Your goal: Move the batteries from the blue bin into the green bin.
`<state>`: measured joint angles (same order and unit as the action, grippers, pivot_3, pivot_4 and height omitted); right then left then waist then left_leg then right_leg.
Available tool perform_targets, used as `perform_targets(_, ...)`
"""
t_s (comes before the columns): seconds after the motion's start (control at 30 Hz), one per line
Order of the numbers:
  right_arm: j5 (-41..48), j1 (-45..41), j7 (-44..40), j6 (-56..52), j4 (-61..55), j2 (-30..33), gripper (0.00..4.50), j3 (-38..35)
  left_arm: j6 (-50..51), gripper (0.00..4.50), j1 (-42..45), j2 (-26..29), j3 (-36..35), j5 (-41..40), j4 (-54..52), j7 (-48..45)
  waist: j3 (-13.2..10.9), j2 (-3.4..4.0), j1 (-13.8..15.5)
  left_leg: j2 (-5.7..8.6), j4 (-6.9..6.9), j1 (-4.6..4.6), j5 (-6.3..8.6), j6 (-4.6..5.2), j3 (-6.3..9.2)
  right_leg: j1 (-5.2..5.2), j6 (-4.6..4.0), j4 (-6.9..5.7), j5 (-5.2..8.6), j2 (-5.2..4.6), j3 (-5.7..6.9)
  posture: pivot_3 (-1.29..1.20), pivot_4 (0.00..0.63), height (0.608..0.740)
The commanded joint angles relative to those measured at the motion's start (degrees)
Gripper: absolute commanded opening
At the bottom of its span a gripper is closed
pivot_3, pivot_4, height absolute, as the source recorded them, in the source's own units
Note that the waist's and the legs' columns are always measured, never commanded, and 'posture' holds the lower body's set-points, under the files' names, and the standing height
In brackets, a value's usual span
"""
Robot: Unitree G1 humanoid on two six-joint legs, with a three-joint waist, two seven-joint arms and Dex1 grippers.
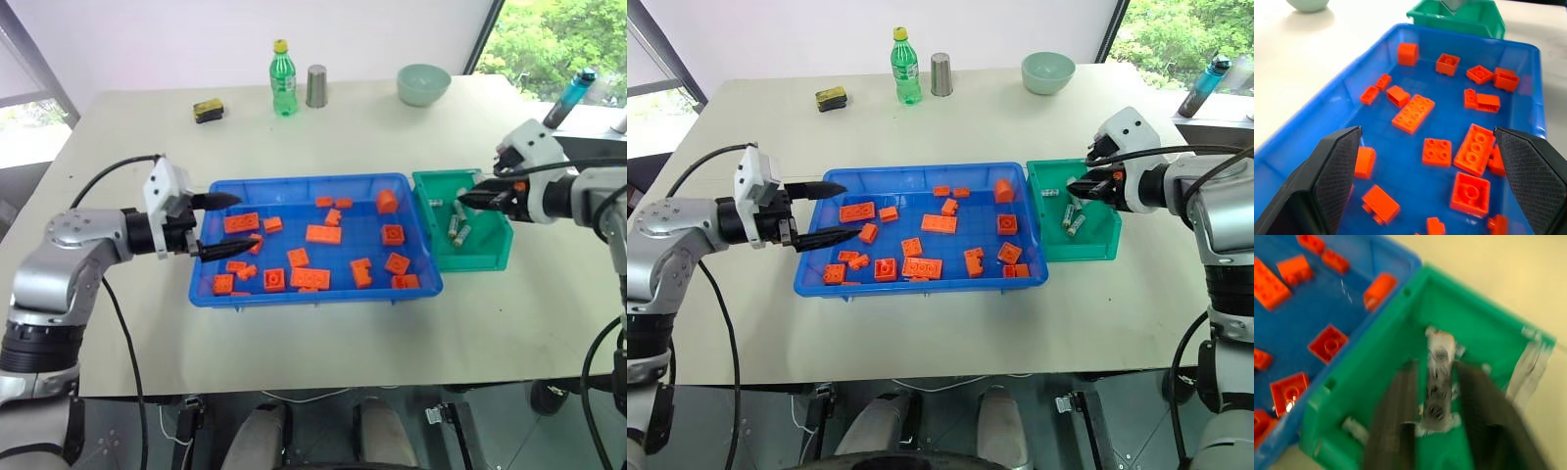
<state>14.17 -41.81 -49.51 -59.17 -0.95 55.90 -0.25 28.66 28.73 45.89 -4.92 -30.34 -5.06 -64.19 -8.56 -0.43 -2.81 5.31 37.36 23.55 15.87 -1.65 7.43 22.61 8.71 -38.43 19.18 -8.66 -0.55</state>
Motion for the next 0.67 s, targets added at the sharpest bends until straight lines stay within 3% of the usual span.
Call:
perform_targets(0.03,-0.8,1.5,0.7,4.9,-2.2,1.4,3.35,-2.2,-1.1,4.50,1.9,0.1,-0.2,0.4,1.0,-0.8,0.0,0.00,0.1,0.00,0.02,0.00,0.00,0.00,0.00,-0.01,0.00,0.00,0.00,0.00,0.00,0.00,0.150,0.727)
perform_targets(0.17,2.1,6.0,-3.8,14.4,-1.3,3.0,3.35,-8.4,-0.5,4.50,2.4,1.0,-1.7,-0.3,2.9,-1.2,0.0,0.00,0.4,0.03,0.03,0.00,0.00,0.00,0.03,-0.04,0.00,0.01,0.00,-0.01,0.02,0.00,0.150,0.727)
perform_targets(0.3,5.0,13.9,-16.6,26.1,7.6,10.2,3.35,-17.5,0.9,4.50,2.5,4.4,-5.6,-1.7,6.6,-2.6,0.0,-0.01,0.6,0.07,0.06,0.00,0.02,0.03,0.08,-0.14,0.01,0.09,0.00,-0.04,0.10,0.00,0.150,0.727)
perform_targets(0.47,6.3,21.5,-30.0,36.6,20.3,17.5,3.35,-23.6,2.1,4.50,1.3,11.5,-9.4,-2.7,11.6,-8.2,0.0,0.00,0.0,0.00,0.02,-0.09,0.02,0.03,0.04,-0.21,0.01,0.13,0.00,0.02,0.13,0.00,0.150,0.727)
perform_targets(0.67,6.6,22.0,-32.5,41.7,25.5,17.0,3.35,-23.6,-1.3,4.50,0.4,15.1,-9.9,-0.4,16.2,-11.1,0.0,0.18,-1.1,-0.04,-0.01,-0.19,0.02,0.03,-0.02,-0.29,0.01,0.13,0.00,0.02,0.12,0.00,0.150,0.727)
